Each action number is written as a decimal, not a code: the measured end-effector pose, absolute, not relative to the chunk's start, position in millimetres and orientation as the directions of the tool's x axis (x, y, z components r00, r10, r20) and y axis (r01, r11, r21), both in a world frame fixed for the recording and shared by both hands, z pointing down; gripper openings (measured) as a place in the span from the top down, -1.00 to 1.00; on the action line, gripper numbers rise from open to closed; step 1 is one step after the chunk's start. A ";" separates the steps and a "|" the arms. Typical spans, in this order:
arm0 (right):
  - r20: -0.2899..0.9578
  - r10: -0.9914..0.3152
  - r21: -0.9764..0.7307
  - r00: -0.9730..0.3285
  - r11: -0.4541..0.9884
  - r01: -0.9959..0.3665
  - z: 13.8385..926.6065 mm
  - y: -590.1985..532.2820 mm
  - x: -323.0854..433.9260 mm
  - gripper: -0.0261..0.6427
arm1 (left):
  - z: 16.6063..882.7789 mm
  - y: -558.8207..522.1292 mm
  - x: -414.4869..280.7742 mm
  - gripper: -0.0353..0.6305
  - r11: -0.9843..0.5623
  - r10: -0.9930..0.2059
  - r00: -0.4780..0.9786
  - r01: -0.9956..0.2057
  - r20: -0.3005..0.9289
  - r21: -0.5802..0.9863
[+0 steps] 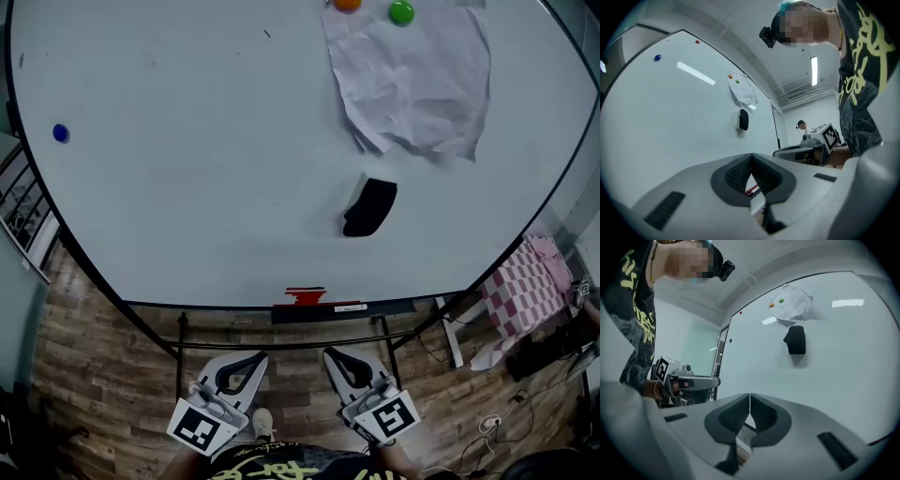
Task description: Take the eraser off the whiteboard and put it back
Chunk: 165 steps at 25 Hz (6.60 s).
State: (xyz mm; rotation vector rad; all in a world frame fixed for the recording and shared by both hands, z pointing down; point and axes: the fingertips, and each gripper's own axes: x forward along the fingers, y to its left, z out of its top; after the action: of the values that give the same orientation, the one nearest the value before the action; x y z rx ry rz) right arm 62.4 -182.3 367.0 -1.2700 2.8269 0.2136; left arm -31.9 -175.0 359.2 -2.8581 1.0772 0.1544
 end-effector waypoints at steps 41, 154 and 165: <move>-0.080 -0.735 0.068 -0.673 0.670 -0.739 347.2 -260.0 55.7 0.89 | 355.8 -248.6 -22.7 0.88 -0.745 -0.665 0.743 -0.667 -0.077 -0.008; -0.297 -0.860 0.146 -0.415 0.389 -0.910 238.1 -320.2 134.4 0.21 | 383.7 -225.1 -20.8 0.88 -0.628 -0.777 0.629 -0.778 -0.022 -0.027; -0.245 -0.828 0.133 -0.505 0.487 -0.863 259.5 -271.3 110.5 0.21 | 385.5 -207.7 -36.8 0.88 -0.651 -0.759 0.651 -0.759 -0.021 -0.027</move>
State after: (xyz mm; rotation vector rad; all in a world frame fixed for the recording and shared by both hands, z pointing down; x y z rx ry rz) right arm 110.5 -271.3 259.5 -1.4768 2.5783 0.3593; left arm -36.8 -207.7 385.5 -2.8242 1.2982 0.0120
